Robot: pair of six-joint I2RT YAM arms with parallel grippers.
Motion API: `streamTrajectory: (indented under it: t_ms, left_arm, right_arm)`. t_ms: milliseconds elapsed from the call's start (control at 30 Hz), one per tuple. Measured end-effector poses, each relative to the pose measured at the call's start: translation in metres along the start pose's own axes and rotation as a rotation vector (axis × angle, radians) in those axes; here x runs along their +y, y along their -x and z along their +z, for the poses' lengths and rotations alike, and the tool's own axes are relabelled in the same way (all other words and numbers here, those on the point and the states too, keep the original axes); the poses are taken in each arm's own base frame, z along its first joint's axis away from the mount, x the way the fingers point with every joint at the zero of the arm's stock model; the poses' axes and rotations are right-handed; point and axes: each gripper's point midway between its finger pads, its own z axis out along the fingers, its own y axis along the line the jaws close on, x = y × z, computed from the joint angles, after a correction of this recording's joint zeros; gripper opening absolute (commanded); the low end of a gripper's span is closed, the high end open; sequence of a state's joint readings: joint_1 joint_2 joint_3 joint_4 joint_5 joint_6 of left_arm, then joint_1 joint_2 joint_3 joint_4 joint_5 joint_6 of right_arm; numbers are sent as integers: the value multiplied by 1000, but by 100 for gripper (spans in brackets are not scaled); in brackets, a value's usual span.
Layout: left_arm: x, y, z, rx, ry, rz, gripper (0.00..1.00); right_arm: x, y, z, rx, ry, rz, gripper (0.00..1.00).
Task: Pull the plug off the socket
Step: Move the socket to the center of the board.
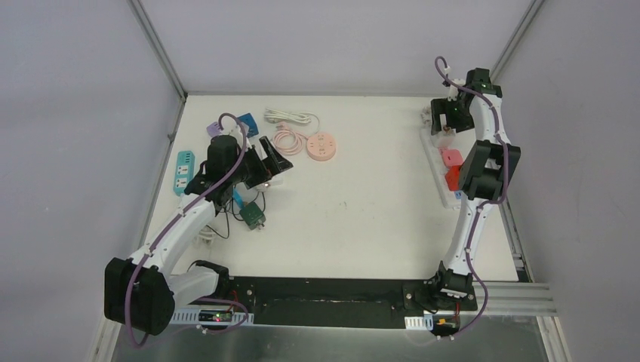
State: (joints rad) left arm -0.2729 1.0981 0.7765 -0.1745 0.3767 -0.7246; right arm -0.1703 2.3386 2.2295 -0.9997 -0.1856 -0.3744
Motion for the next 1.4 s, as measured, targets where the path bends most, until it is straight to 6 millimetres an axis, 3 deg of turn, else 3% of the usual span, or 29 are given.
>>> streamTrajectory:
  t_ms: [167,267,433,500,633,733,900,1067,1233,1300,1400]
  left_arm:
    - [-5,2,-4,-13,-13,-7,99]
    - [-5,2,-4,-14,-15,-13,99]
    - [-7,1,-10,-24,-26,-13,99]
    - [-10,1,-12,-25,-37,-10,99]
    - [-16,1,-17,-24,-62,-2,99]
    - [-20,1,-21,-31,-78,6,99]
    - [-20,-5,-28,-34,-97,15,99]
    - [-20,-8,-34,-43,-106,24,98]
    - [-23,-9,-43,-65,-126,51,98]
    - [-25,-9,-47,-76,-135,65,98]
    - [-27,-9,-53,-90,-148,81,98]
  right_arm:
    - [4,-7,11,29,16,-9,81]
    - [5,-9,13,37,19,-22,68]
    - [7,-11,12,48,30,-49,30]
    - [10,-11,12,48,44,-63,19]
    - [19,-13,12,34,86,-109,7]
    - [35,-21,8,33,119,-170,4]
    - [94,-47,-5,70,204,-308,2]
    - [187,-80,-22,95,345,-506,2]
    - [280,-130,-46,117,515,-774,3]
    - [302,-148,-55,122,565,-857,3]
    - [320,-169,-67,137,622,-956,4]
